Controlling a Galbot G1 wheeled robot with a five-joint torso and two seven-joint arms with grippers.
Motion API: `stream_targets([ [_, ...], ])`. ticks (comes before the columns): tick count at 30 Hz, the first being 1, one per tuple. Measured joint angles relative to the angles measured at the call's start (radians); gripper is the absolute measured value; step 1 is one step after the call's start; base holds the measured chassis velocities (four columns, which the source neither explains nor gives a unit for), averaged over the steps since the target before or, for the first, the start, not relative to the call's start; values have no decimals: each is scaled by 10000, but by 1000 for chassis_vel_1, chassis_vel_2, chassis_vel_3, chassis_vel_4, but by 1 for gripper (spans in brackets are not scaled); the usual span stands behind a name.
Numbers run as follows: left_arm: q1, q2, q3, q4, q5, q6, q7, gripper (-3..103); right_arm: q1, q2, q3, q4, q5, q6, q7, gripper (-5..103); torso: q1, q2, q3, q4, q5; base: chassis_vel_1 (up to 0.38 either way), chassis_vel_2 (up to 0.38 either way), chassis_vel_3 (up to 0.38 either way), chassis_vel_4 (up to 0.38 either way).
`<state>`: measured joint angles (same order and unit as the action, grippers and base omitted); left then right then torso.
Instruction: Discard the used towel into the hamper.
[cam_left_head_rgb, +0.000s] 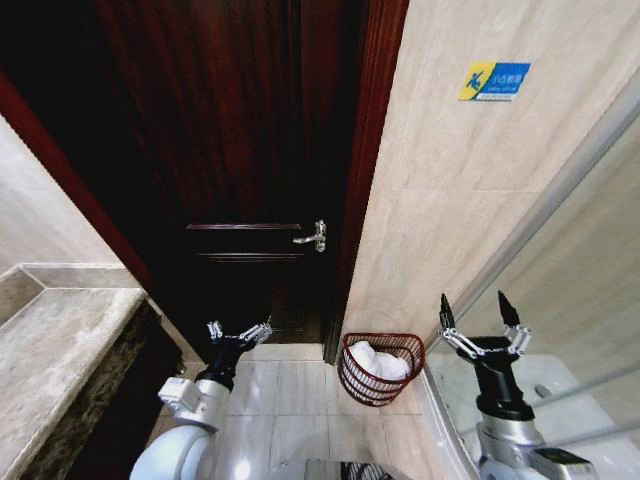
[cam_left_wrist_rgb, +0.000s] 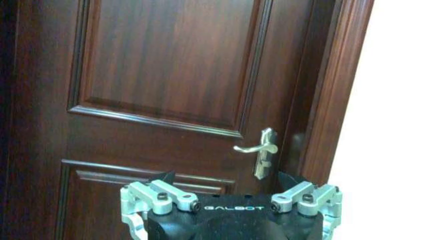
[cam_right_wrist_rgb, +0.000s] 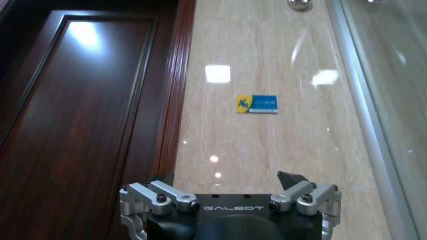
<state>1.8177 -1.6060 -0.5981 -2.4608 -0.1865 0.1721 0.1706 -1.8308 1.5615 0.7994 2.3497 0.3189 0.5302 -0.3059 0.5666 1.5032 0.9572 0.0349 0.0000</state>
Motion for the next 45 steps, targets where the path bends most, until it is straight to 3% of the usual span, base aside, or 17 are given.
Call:
stream_targets([
  [21, 8, 1, -2, 0, 0, 0, 0, 100, 299, -92, 20, -427, 16, 68, -15, 100, -17, 10, -7, 1, 0, 214, -218, -215, 221],
  [45, 1, 1, 0, -1, 0, 0, 0, 100, 383, -163, 494, -795, 163, 264, 75, 100, -3, 0, -1, 1, 1, -4, 0, -2, -7],
])
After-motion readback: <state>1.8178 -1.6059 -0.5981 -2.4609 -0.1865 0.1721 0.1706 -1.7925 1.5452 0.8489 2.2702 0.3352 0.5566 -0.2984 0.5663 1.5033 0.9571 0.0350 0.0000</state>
